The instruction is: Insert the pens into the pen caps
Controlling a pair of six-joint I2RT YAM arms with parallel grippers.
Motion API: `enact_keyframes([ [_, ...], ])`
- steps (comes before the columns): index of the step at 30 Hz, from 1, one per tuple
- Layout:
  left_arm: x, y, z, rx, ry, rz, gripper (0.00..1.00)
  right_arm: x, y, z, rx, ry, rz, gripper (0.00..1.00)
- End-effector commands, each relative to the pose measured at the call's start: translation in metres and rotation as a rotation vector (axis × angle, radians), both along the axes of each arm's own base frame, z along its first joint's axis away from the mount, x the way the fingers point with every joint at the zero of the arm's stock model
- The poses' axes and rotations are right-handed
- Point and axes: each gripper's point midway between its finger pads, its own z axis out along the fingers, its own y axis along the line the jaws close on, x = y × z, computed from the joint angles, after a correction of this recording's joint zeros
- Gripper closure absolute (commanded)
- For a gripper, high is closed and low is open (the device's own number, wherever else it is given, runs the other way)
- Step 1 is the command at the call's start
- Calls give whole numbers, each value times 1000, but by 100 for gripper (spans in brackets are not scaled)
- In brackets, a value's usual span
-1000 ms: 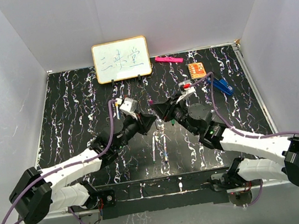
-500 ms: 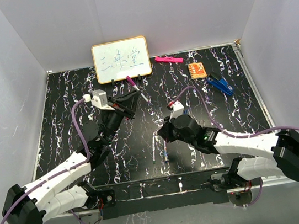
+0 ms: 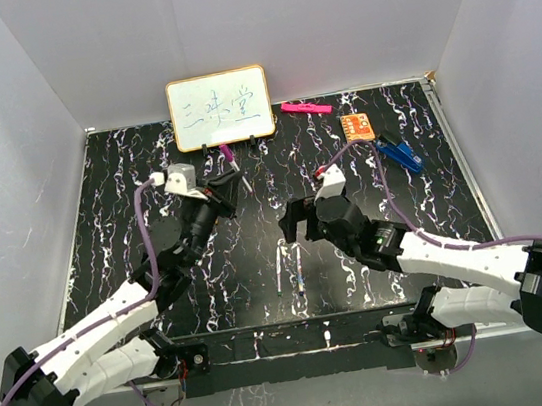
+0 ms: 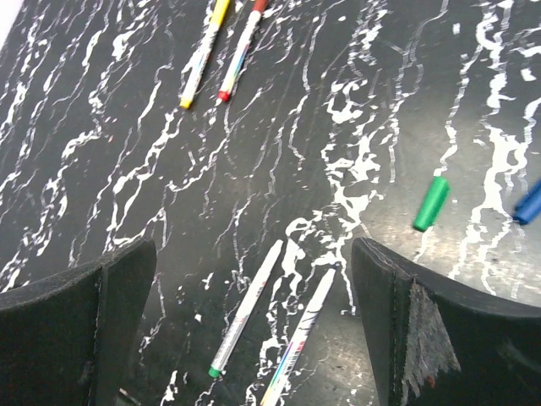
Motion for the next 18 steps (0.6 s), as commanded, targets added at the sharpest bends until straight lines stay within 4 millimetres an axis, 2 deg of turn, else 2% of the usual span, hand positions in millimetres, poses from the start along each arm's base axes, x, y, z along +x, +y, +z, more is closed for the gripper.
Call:
enact_keyframes([
  [1,26,9,-28,146,119,107,100,20,-31,30,-8,-51,-172,2],
  [4,53,14,-60,233,254,151,100,28,-51,30,-25,-32,-260,2],
  [6,71,14,-91,284,377,157,100,32,-65,26,-48,-3,-316,2],
  [8,84,18,-121,349,488,175,100,37,-76,21,-66,31,-357,2],
  [10,94,16,-142,402,551,182,100,40,-82,17,-71,61,-374,2],
  [14,110,9,-176,468,648,176,100,43,-89,11,-61,92,-386,2],
  [18,122,1,-199,499,714,156,100,44,-91,12,-61,90,-382,2],
])
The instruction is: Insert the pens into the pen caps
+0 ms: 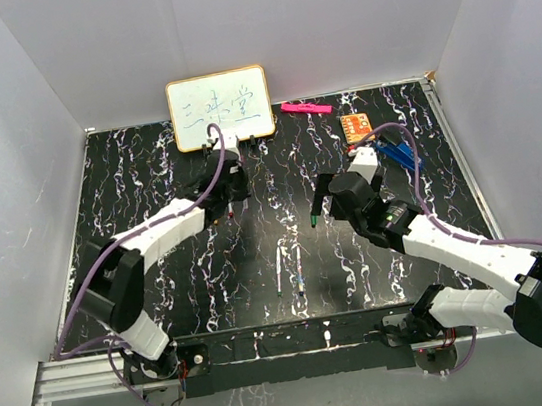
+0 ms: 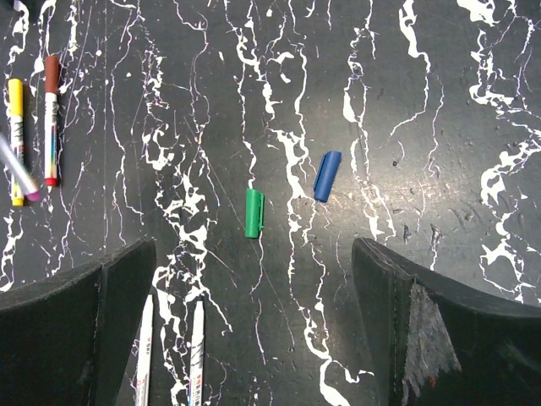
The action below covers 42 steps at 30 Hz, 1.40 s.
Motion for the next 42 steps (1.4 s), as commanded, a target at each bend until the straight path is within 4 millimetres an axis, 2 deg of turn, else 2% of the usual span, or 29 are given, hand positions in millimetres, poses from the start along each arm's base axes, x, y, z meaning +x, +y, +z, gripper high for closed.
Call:
enact_keyframes([
  [1,10,-9,-3,-3,65,-19,100,6,5,20,39,-34,-1,2],
  [13,32,-5,-58,46,186,32,98,3,-4,23,35,-54,-12,2],
  [23,43,1,-88,72,269,83,96,3,-2,16,33,-38,-8,2],
  [30,46,7,-109,103,326,114,87,5,-2,12,17,-27,-8,2],
  [33,45,10,-114,118,351,131,76,6,0,10,14,-22,-3,2],
  [37,45,11,-113,116,356,141,70,6,1,10,18,-19,-3,2],
  [42,47,10,-93,101,316,134,65,5,-2,15,34,-36,-15,2],
])
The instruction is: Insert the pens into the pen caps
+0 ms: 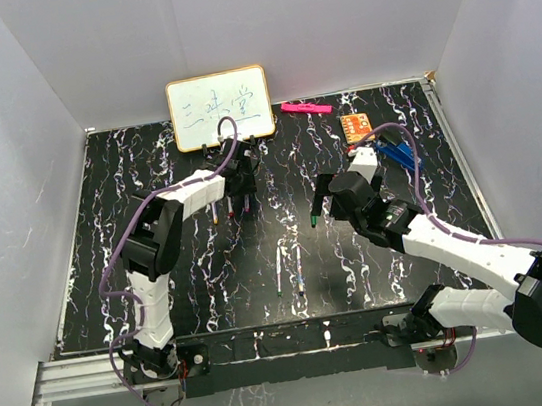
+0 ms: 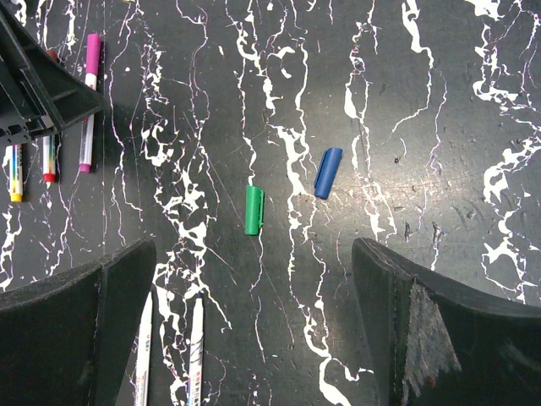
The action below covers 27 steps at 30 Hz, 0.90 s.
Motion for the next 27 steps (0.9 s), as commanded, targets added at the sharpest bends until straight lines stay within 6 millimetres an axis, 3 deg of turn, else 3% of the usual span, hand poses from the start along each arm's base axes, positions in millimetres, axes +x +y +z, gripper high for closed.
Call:
enact_keyframes([
  [1,-3,11,23,13,-10,16,65,5,-2,20,36,-59,-24,2],
  [9,-9,2,100,-101,-149,-31,62,4,-7,29,39,-85,-40,2],
  [13,-35,-2,115,-124,-156,-81,62,5,-7,36,50,-93,-44,2],
  [16,-67,-9,111,-103,-134,-132,62,5,-9,39,51,-96,-57,2],
  [22,-150,-26,76,-22,-20,-219,61,0,-22,24,-23,-42,-100,2],
  [27,-202,-30,58,23,37,-257,58,-6,-26,17,-36,-31,-86,2],
])
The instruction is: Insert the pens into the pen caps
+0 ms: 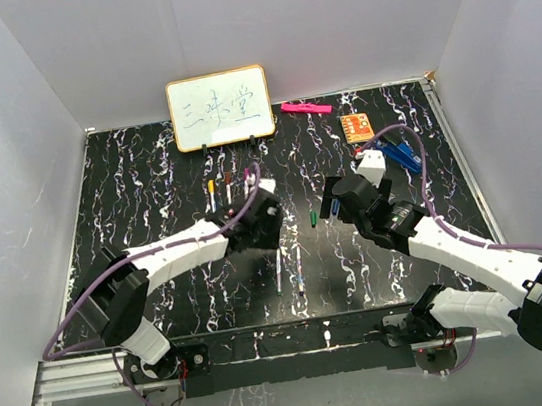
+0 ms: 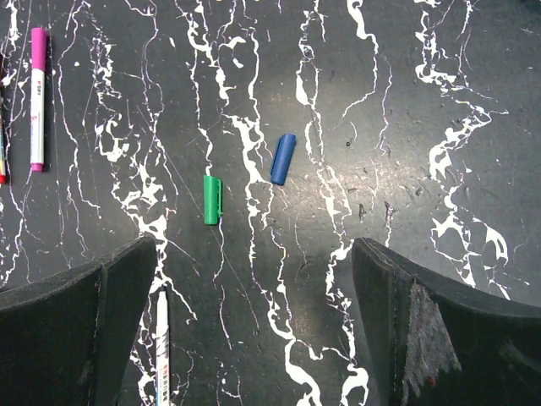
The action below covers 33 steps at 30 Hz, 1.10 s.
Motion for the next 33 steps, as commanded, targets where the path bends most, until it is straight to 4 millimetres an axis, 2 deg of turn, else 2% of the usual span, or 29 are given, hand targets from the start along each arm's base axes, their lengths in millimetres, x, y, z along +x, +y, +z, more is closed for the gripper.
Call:
enact_keyframes([
  [1,-37,13,3,52,20,21,58,3,-4,17,23,-58,-21,2],
  [5,-59,13,-3,102,33,12,58,0,-4,16,46,-77,-12,2],
  [8,-71,3,-5,92,42,-7,58,-2,-7,16,50,-84,-20,2],
  [16,-88,-14,-19,110,81,-39,57,-3,-8,13,50,-82,-20,2],
  [33,-96,-5,-35,194,116,-9,57,-1,-2,13,54,-86,8,2],
])
